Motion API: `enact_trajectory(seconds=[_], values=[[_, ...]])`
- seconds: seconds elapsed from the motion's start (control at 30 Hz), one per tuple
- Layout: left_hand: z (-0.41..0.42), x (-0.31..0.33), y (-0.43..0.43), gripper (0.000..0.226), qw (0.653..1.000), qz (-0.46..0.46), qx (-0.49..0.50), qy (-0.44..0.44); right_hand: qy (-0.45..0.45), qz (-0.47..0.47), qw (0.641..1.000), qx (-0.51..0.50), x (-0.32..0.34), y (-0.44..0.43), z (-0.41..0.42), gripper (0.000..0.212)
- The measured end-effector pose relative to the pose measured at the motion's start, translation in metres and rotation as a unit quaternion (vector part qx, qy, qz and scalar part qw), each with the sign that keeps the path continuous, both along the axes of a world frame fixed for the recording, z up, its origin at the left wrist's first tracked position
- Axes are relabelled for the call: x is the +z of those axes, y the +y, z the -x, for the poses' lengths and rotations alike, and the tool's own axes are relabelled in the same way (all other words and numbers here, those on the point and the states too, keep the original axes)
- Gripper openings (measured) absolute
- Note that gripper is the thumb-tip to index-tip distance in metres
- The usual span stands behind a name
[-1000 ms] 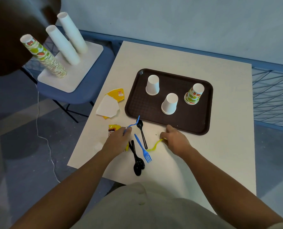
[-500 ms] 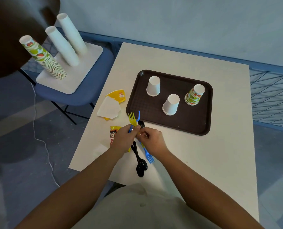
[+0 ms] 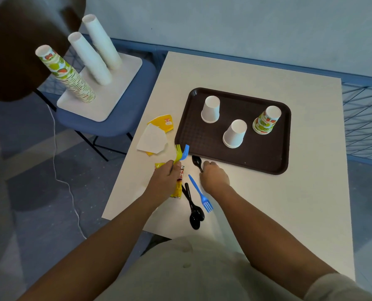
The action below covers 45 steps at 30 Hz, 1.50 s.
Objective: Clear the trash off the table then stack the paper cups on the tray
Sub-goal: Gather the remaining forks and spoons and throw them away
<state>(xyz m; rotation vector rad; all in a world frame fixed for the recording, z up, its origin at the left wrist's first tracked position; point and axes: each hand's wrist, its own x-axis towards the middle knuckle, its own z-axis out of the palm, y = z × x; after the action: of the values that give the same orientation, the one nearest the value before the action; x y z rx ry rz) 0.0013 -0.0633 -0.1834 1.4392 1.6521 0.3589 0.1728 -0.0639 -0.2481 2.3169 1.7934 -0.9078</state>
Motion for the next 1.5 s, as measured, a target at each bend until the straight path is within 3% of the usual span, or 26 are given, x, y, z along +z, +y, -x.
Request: enact_trajectory(seconds=[0.2, 0.3, 0.43, 0.6, 0.67, 0.73, 0.9, 1.0, 1.2, 1.4, 1.5], values=[[0.001, 0.000, -0.008, 0.039, 0.999, 0.017, -0.013, -0.030, 0.039, 0.008, 0.998, -0.056, 0.006, -0.015, -0.017, 0.018], [0.002, -0.006, -0.008, 0.037, 0.999, 0.005, -0.046, 0.001, 0.108, -0.002, 0.985, -0.133, 0.009, -0.031, -0.022, 0.010], [-0.001, -0.006, -0.007, 0.030, 0.994, 0.000, -0.093, 0.063, 0.179, -0.016, 0.963, -0.199, 0.002, -0.053, -0.014, 0.017], [-0.012, -0.005, -0.004, 0.034, 0.992, 0.000, -0.076, 0.099, 0.128, 0.006, 0.986, -0.108, -0.008, -0.065, -0.006, 0.031], [-0.015, -0.004, -0.004, 0.033, 0.991, 0.003, -0.080, 0.110, 0.110, 0.010, 0.991, -0.074, -0.013, -0.065, -0.008, 0.022], [-0.016, -0.002, -0.002, 0.030, 0.992, 0.009, -0.073, 0.105, 0.115, -0.001, 0.990, -0.084, -0.015, -0.063, -0.012, 0.016], [-0.020, 0.000, 0.000, 0.022, 0.990, -0.031, -0.117, 0.071, 0.179, -0.036, 0.977, -0.113, -0.012, -0.061, -0.038, 0.026], [-0.026, 0.002, 0.001, 0.015, 0.972, -0.068, -0.205, 0.096, 0.301, 0.006, 0.944, -0.138, 0.005, -0.057, -0.055, 0.027], [-0.044, 0.009, 0.003, 0.020, 0.935, -0.113, -0.299, 0.153, 0.504, 0.130, 0.826, -0.217, 0.034, -0.048, -0.070, 0.026], [-0.045, 0.013, 0.002, 0.031, 0.931, -0.094, -0.316, 0.153, 0.581, 0.184, 0.752, -0.251, 0.035, -0.050, -0.072, 0.028], [-0.044, 0.013, -0.005, 0.021, 0.917, -0.078, -0.358, 0.159, 0.616, 0.227, 0.711, -0.253, 0.030, -0.052, -0.072, 0.023]])
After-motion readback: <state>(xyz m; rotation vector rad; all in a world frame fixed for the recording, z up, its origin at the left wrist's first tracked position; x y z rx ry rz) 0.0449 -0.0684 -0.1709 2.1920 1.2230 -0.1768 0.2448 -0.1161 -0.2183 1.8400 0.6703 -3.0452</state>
